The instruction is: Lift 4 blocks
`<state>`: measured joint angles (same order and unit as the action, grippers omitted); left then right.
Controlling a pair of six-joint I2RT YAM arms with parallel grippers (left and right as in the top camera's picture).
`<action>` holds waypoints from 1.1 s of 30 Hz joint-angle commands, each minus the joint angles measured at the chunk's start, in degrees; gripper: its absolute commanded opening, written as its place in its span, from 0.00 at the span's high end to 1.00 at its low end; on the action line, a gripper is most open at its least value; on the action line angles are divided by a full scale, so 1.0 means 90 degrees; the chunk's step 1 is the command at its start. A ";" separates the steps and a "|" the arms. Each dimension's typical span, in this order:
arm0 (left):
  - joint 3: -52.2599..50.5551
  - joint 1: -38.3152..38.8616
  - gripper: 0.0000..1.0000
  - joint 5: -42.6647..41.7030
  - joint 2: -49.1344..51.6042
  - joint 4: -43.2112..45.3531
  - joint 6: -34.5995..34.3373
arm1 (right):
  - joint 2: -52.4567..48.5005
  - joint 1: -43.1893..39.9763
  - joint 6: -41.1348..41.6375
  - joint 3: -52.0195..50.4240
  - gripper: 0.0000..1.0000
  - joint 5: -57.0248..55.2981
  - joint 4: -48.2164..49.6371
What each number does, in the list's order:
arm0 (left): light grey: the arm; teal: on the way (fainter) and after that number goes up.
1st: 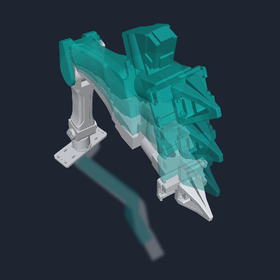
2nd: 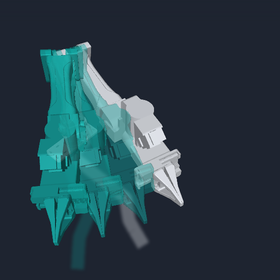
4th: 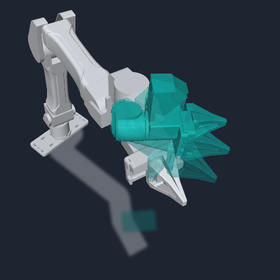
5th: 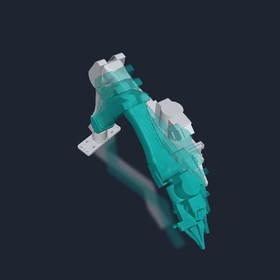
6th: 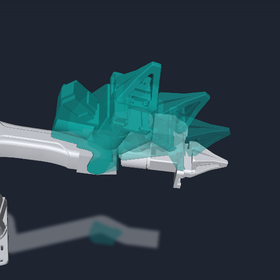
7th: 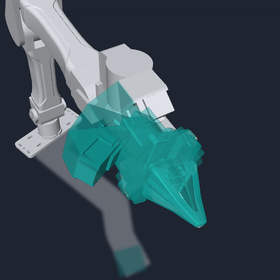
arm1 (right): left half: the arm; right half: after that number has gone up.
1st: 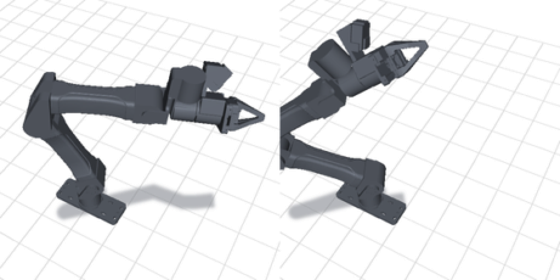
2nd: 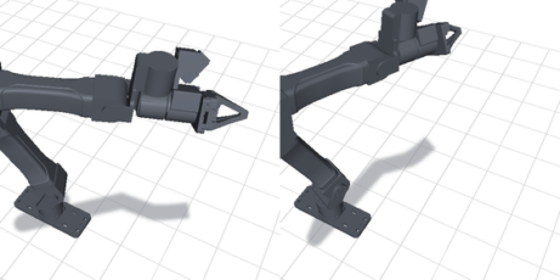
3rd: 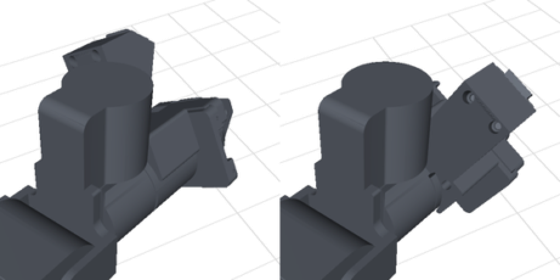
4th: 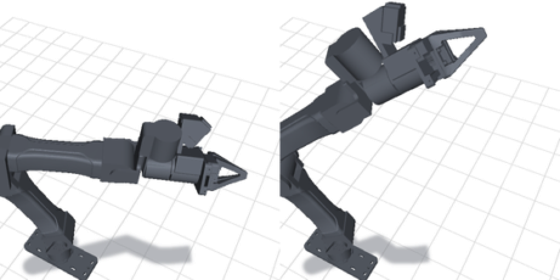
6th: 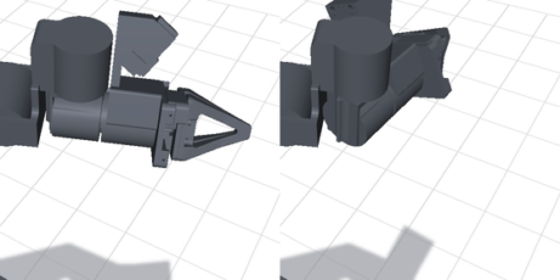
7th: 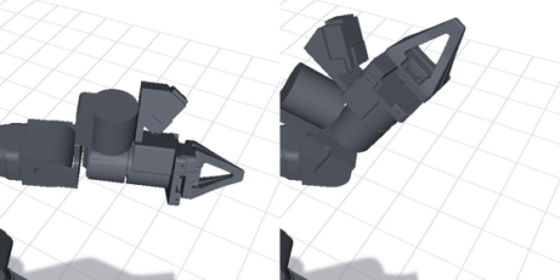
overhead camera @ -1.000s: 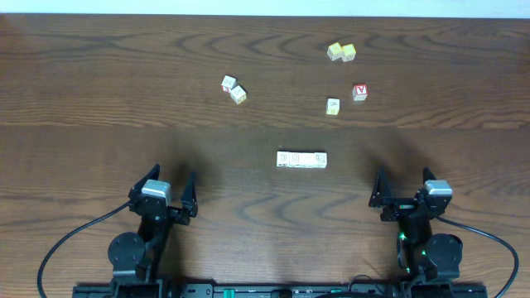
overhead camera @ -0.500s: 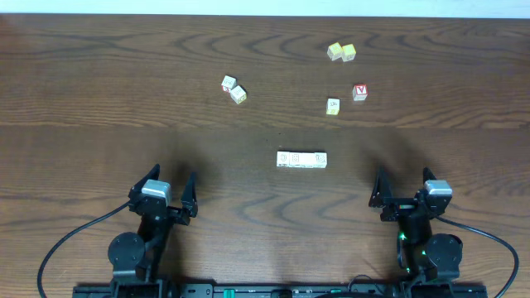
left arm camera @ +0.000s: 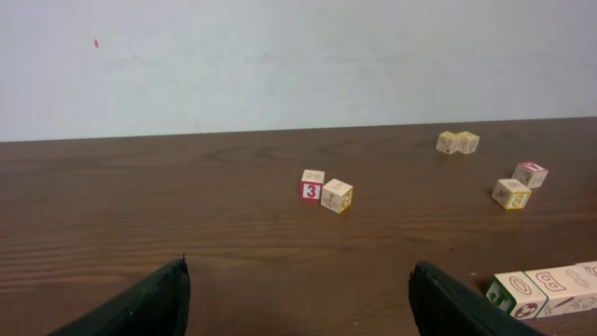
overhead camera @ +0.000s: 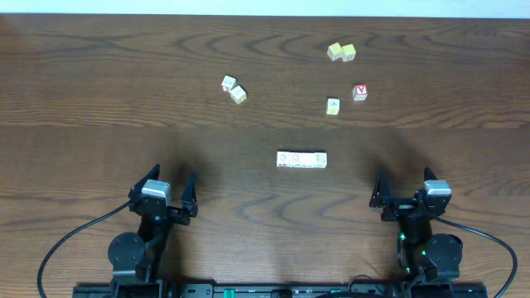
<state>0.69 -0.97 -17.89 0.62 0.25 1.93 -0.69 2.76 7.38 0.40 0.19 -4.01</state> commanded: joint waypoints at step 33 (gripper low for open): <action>-0.0051 -0.0022 0.25 -0.0107 -0.0044 -0.0311 0.0068 | 0.0034 0.0068 0.1035 -0.0010 0.01 0.0923 0.1671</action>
<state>0.69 -0.97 -17.89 0.62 0.25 1.93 -0.69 2.76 13.91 0.38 5.06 8.62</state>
